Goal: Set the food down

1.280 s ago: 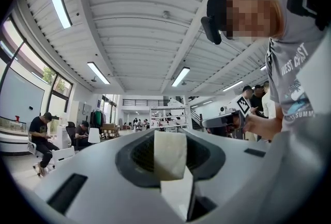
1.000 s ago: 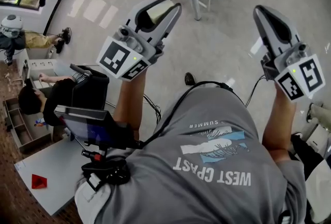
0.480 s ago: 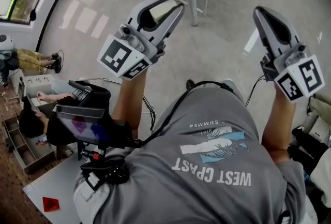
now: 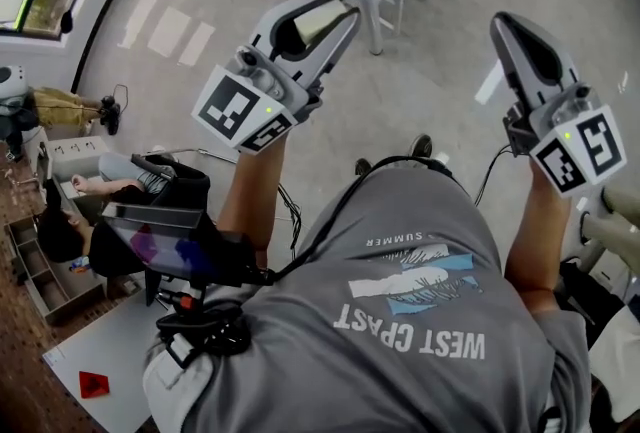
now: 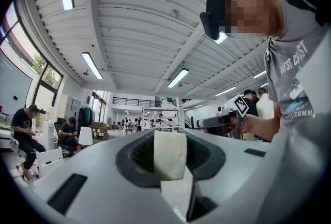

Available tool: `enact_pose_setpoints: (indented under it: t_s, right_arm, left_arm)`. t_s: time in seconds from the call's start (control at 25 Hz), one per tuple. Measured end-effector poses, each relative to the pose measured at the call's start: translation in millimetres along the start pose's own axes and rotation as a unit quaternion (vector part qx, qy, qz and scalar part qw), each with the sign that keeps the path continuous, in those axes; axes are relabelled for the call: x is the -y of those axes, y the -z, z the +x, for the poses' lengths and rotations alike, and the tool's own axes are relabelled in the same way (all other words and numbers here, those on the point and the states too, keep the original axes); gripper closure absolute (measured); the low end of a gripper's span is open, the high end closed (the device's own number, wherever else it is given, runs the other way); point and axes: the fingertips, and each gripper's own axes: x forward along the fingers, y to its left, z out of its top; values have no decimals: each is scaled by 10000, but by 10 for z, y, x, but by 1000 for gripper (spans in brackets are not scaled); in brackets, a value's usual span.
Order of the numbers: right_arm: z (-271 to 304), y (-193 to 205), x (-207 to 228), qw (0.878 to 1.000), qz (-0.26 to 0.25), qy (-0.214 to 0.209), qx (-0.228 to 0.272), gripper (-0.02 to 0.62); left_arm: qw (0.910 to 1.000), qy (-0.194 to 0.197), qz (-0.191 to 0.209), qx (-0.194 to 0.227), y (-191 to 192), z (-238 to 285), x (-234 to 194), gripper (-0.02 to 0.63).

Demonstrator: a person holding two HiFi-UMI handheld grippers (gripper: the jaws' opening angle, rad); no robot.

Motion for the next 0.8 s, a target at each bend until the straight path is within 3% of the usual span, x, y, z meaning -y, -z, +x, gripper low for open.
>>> enact_pose_setpoints:
  t_s: [0.6,0.8]
  right_arm:
    - [-99,-116,1173,9987,24,-501,-10,588]
    - [59,-157,1186,9984,-59,-558,-58,588]
  left_arm:
    - [9987,-501,81,-74,130,1235,-136,505]
    - [9988,-478,15,-141,208,1345,-239,505]
